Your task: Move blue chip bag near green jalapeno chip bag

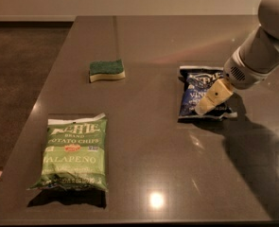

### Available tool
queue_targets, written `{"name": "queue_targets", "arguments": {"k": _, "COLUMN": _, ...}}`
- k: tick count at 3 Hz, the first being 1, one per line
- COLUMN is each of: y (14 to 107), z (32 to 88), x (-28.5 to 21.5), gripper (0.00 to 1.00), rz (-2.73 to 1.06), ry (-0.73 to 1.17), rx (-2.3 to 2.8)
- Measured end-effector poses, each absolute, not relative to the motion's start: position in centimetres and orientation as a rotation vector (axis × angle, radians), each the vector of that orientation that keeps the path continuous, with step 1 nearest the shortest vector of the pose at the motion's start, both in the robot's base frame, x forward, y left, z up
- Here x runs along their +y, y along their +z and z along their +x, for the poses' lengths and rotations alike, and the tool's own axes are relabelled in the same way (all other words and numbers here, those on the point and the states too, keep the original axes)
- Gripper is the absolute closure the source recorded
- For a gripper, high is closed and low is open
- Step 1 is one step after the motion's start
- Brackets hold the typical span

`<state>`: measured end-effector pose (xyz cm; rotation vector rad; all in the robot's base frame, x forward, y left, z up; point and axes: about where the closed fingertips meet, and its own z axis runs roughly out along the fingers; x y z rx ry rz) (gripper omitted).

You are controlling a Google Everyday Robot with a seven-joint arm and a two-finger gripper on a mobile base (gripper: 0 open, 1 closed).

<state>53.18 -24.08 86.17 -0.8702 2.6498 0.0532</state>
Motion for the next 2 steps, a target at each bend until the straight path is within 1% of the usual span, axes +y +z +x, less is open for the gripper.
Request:
{"name": "queue_targets", "arguments": {"k": 1, "y": 85.66, "z": 54.21, "x": -23.35, "gripper": 0.18, "rz": -0.858, "ry": 0.075, "rx": 2.660}}
{"name": "queue_targets", "arguments": {"k": 2, "y": 85.90, "z": 54.33, "x": -22.63, "gripper": 0.49, "rz": -0.865, "ry": 0.086, "rx": 2.658}}
